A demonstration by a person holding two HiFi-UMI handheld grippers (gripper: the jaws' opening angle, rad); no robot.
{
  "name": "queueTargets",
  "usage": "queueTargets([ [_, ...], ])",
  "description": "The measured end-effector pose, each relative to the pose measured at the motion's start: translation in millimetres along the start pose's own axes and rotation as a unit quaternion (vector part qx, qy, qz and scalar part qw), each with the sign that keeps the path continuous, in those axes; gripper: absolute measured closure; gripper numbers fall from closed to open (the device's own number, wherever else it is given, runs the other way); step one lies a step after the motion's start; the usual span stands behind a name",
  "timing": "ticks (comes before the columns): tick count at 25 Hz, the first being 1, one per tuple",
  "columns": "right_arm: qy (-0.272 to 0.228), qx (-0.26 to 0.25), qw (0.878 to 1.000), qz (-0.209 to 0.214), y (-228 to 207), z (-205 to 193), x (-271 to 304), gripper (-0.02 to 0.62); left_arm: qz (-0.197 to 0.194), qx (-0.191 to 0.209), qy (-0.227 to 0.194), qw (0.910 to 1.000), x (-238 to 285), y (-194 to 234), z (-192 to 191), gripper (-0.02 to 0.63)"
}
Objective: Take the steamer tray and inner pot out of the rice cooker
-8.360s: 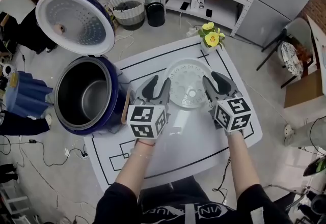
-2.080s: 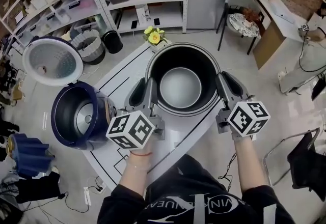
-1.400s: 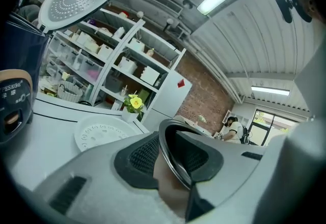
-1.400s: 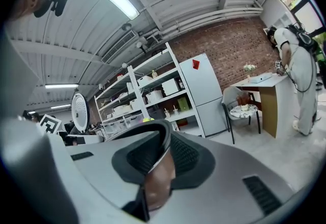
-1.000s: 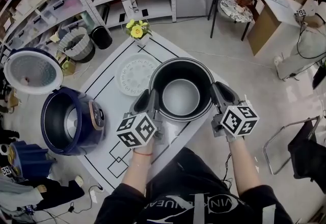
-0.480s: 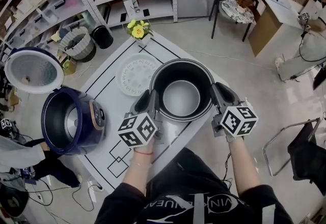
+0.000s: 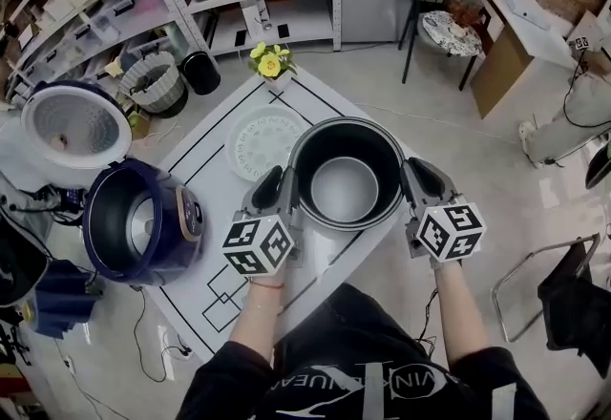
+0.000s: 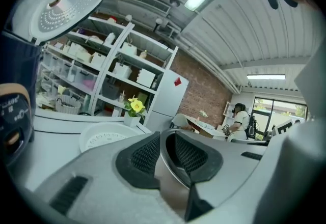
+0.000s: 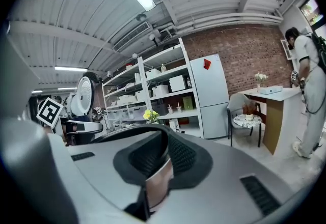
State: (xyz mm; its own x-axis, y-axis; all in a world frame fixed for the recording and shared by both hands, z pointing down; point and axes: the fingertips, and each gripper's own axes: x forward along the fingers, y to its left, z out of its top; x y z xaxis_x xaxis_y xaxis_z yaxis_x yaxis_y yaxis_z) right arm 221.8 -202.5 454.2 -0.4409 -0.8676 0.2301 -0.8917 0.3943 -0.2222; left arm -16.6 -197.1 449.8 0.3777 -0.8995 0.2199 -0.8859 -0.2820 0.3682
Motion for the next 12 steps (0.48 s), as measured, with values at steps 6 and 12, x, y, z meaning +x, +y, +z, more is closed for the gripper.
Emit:
queueTargets([
  [6,-0.026,-0.02,0.999,0.018,6,23,-12,0.595,0.018,0.067,-0.047,0.9965,-17,0,35,0.56],
  [12,-0.054,-0.025,0.998,0.036,12,50,-20,0.597,0.03,0.097,-0.085,0.9912,-34,2,66,0.578],
])
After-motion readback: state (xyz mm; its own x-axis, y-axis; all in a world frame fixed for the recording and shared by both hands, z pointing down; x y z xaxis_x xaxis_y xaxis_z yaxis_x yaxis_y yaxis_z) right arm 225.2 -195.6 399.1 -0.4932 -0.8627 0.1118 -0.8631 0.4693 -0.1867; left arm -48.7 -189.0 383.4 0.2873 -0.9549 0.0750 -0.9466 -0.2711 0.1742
